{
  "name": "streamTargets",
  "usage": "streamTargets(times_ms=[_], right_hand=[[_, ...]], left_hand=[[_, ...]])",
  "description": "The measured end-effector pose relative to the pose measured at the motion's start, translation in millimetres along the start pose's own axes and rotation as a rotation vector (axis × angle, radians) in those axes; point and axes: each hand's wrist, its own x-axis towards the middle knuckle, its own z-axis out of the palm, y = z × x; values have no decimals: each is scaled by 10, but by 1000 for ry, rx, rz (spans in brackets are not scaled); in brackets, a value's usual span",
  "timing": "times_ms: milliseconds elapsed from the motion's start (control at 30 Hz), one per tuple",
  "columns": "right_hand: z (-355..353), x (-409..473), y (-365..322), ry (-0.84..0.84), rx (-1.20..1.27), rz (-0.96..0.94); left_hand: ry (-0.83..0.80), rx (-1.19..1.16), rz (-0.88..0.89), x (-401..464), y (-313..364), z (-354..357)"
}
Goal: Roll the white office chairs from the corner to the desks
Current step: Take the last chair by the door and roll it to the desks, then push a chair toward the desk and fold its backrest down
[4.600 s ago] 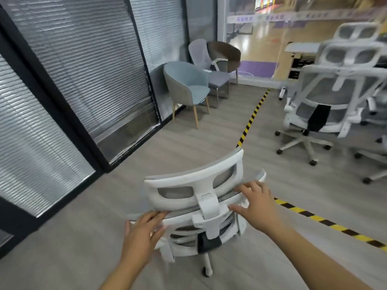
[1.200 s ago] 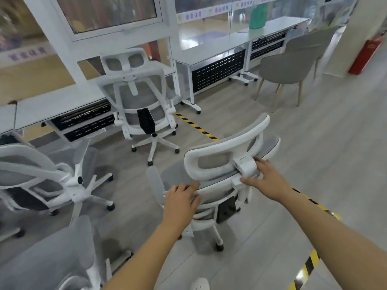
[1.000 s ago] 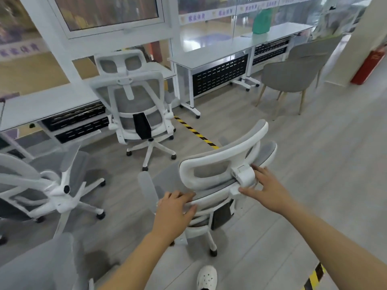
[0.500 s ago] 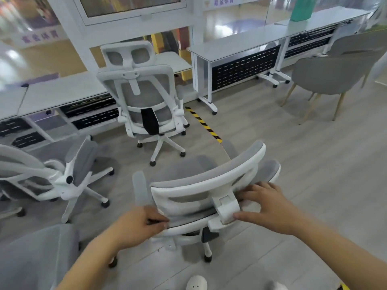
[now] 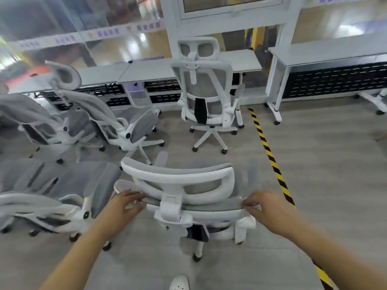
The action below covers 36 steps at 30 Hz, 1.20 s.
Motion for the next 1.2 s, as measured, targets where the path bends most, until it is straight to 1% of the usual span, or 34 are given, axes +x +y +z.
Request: streamTargets(times_ms=[100, 233, 467, 567, 633, 700, 733, 800, 900, 967, 1067, 1200], right_hand=[[47, -101, -76, 28, -6, -2], [80, -268, -146, 46, 38, 23], [333, -699, -111, 160, 211, 139], [378, -903, -77, 130, 208, 156], [378, -1060, -41, 132, 265, 122], [380, -1229, 10, 180, 332, 91], [376, -1309, 47, 206, 372, 90], [355, -1439, 179, 247, 438, 97], [230, -1581, 463, 279, 512, 96], [70, -1676, 711, 308, 542, 110], [-223, -1866, 1175, 338, 559, 133], [-536, -1992, 1922, 337, 530, 116]], left_hand=[[37, -13, -51, -127, 22, 73], [71, -48, -27, -286, 148, 150], [165, -152, 45, -655, 132, 506], [166, -187, 60, -851, 198, 588], [238, -259, 61, -1077, 379, 584], [326, -334, 93, -1348, 723, 534], [333, -377, 111, -1476, 928, 514], [283, -452, 163, -1678, 1358, 537], [200, -483, 264, -1750, 2015, 734], [150, -489, 321, -1621, 2477, 905], [62, -387, 344, -1287, 3154, 1276], [-26, -294, 279, -750, 3850, 1815]])
